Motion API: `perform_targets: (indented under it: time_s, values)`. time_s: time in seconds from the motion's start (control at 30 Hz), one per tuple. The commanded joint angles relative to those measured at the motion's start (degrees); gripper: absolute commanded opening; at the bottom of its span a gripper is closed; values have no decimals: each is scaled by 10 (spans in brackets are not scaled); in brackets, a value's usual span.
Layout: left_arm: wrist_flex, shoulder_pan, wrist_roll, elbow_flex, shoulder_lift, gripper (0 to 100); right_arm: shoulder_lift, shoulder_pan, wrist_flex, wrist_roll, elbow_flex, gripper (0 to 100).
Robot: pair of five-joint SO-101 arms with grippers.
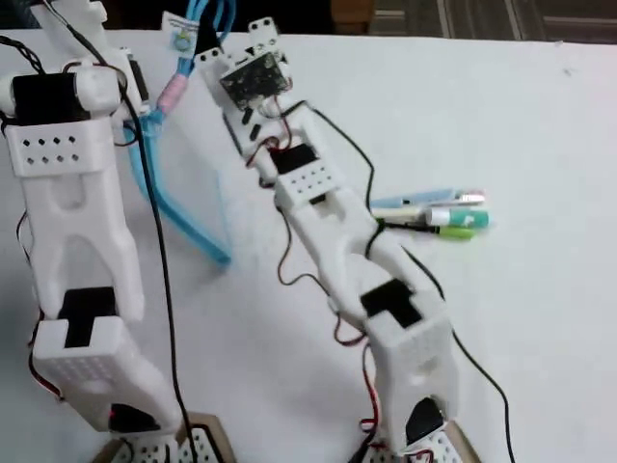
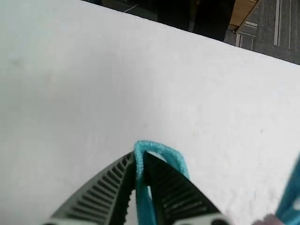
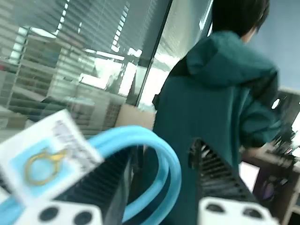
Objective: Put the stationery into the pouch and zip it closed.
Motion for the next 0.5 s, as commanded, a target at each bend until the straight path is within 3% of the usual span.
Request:
perform_targets:
  time_s: [0.0,0.27,0.4,0.47]
  values:
    - [4,13,-3,9,9,21,-109,34,-9,8,16,166]
    - [4,10,-3,9,9,21,-285,139,6,8,49,160]
    - [7,9,-3,9,8,21,-389,175,77,5,102,10]
    - [7,9,-3,9,8,21,-444,190,111,4,140,37]
